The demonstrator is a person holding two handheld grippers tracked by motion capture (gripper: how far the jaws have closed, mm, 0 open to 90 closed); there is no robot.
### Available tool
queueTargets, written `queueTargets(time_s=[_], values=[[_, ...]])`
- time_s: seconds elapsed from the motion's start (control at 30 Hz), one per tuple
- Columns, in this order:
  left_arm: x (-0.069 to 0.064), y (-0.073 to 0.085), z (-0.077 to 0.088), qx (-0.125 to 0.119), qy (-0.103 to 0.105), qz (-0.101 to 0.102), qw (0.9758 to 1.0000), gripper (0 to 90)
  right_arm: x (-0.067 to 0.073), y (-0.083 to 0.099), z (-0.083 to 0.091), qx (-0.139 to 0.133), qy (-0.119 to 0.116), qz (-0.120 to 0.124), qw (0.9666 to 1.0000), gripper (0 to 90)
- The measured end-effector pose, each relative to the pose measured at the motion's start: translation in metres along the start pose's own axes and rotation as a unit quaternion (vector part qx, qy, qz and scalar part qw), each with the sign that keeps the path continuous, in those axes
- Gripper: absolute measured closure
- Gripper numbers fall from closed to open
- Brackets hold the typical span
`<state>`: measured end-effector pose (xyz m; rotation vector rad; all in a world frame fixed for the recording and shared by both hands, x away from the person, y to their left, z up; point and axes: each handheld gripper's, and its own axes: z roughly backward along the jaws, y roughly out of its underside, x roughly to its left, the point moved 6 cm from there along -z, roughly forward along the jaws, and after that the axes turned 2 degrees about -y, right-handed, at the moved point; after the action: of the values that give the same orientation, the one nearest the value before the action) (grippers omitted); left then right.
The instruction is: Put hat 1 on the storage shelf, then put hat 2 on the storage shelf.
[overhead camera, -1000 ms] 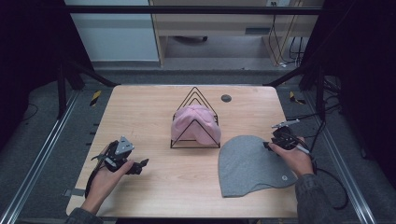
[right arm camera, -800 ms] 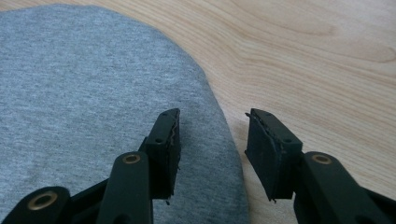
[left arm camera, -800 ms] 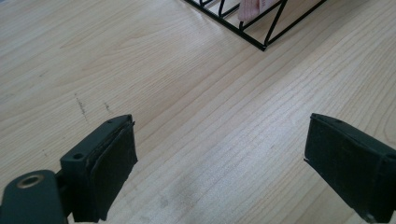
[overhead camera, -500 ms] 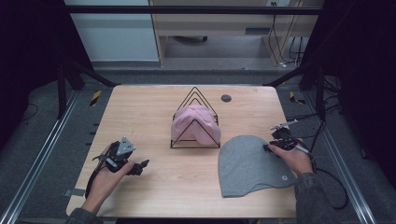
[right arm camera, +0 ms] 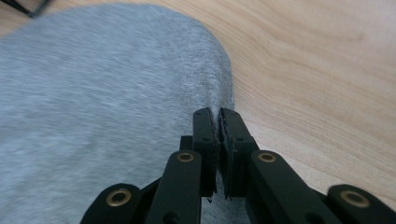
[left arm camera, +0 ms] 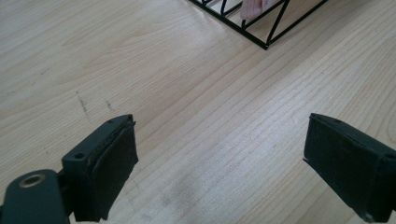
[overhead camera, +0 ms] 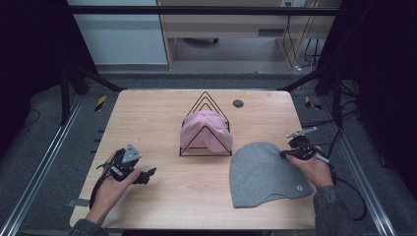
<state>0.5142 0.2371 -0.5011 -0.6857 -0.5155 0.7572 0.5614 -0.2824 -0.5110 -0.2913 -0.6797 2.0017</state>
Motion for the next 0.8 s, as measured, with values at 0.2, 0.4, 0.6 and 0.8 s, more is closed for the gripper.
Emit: queueTargets(time_s=[0.2, 0.4, 0.6, 0.8], values=[[0.000, 0.000, 0.001, 0.000, -0.002, 0.001, 1.0000, 8.8, 0.021, -0.009, 0.026, -0.040, -0.006, 0.032, 0.9987, 86.2], [0.000, -0.001, 0.001, -0.004, -0.002, 0.004, 1.0000, 8.8, 0.040, -0.019, 0.052, -0.072, -0.015, 0.057, 0.9957, 86.3], [-0.001, -0.002, 0.003, -0.008, 0.000, 0.006, 0.9999, 8.8, 0.065, -0.029, 0.081, -0.097, -0.026, 0.091, 0.9908, 86.5], [-0.004, -0.007, 0.005, -0.021, 0.008, 0.014, 0.9997, 8.6, 0.084, -0.039, 0.106, -0.112, -0.029, 0.112, 0.9869, 86.6]])
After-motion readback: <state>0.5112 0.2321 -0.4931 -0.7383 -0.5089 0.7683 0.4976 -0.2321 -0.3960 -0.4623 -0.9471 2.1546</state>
